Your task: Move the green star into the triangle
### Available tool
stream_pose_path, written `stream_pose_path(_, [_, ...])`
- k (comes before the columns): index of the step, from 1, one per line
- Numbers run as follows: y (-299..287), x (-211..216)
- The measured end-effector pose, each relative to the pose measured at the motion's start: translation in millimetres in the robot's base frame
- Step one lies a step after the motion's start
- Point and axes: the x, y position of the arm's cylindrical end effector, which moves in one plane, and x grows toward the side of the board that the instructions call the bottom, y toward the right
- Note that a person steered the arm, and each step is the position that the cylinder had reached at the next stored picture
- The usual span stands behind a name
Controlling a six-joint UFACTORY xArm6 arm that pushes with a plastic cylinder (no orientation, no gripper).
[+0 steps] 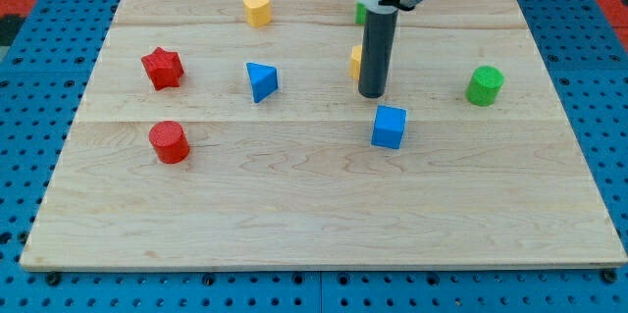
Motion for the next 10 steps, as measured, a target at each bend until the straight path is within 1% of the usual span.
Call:
stream_pose_path(1, [34, -2])
stream_pose_path(2, [88, -7])
stream_pose_path(3, [97, -28])
stream_pose_path(4, [95, -50])
stream_pose_path(5, [78, -58])
stream_pose_path(6, [65, -59])
stream_pose_path(10, [47, -59])
